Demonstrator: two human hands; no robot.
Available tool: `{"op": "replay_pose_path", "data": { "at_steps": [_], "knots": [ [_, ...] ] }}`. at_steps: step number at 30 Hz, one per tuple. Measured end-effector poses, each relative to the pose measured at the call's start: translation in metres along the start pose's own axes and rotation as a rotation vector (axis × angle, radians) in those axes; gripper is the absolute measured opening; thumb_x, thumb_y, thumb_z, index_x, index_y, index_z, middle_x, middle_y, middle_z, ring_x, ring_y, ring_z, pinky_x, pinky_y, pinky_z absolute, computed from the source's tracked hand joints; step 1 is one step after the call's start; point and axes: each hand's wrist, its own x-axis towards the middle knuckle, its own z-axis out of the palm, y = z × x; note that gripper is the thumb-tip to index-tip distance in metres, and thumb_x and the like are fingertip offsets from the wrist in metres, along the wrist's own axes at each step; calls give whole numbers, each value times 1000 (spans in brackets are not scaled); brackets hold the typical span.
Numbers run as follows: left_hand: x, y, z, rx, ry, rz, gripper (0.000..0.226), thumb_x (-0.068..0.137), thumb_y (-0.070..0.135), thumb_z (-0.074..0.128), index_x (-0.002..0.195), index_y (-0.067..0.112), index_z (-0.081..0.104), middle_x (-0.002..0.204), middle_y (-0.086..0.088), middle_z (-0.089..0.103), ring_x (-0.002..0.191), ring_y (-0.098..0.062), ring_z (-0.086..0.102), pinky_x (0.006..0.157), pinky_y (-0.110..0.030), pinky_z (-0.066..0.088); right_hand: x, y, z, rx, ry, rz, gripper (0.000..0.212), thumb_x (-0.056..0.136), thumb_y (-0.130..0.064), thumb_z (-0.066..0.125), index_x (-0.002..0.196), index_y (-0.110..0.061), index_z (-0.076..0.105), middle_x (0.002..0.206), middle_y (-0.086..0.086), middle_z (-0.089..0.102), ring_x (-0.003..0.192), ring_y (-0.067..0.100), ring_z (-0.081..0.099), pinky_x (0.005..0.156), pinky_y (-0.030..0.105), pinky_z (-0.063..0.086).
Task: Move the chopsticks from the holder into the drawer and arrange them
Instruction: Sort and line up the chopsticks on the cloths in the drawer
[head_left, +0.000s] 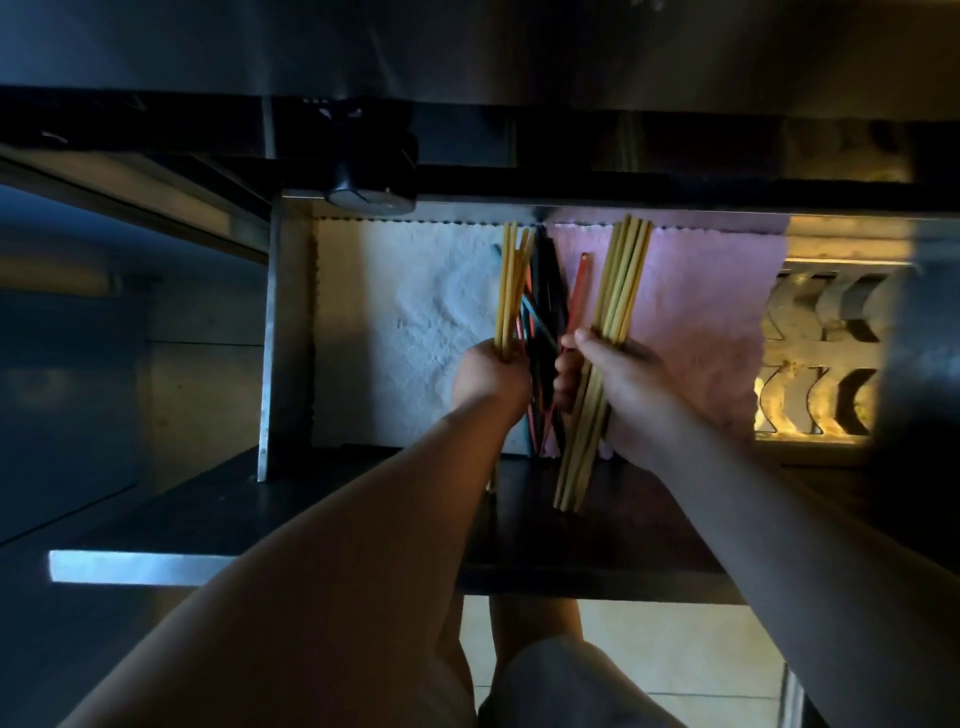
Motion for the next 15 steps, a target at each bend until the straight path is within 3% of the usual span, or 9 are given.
{"op": "replay_pose_path", "data": {
  "at_steps": [2, 6, 11, 15],
  "knots": [
    [0, -1, -6, -5, 52, -11, 15, 92, 27, 56, 85, 16, 64, 91, -15, 71, 83, -33, 67, 71, -34, 51, 1, -2, 0, 13, -20, 12, 22, 97, -22, 53, 85, -7, 64, 51, -1, 62, 40, 11, 56, 43, 22, 50],
    [0, -3, -30, -182, 16, -100, 15, 100, 26, 49, 93, 14, 55, 85, -5, 67, 53, -18, 53, 49, -26, 45, 4, -8, 15, -36, -94, 57, 27, 100, -23, 46, 85, -5, 59, 49, 1, 64, 39, 12, 59, 41, 23, 52],
    [4, -10, -79, -274, -65, -168, 17, 99, 23, 54, 107, 10, 59, 81, -5, 62, 57, -15, 54, 56, -30, 51, 12, -9, 40, -43, -216, 141, 29, 101, -19, 43, 86, -3, 62, 57, 4, 69, 46, 14, 65, 47, 24, 55],
    [9, -18, -110, -304, -106, -193, 18, 99, 27, 56, 113, 17, 62, 92, -4, 68, 72, -16, 63, 65, -31, 54, 15, -5, 63, -148, -269, 196, 23, 99, -11, 46, 110, -1, 63, 82, 7, 71, 66, 16, 69, 57, 24, 58]
  ]
}}
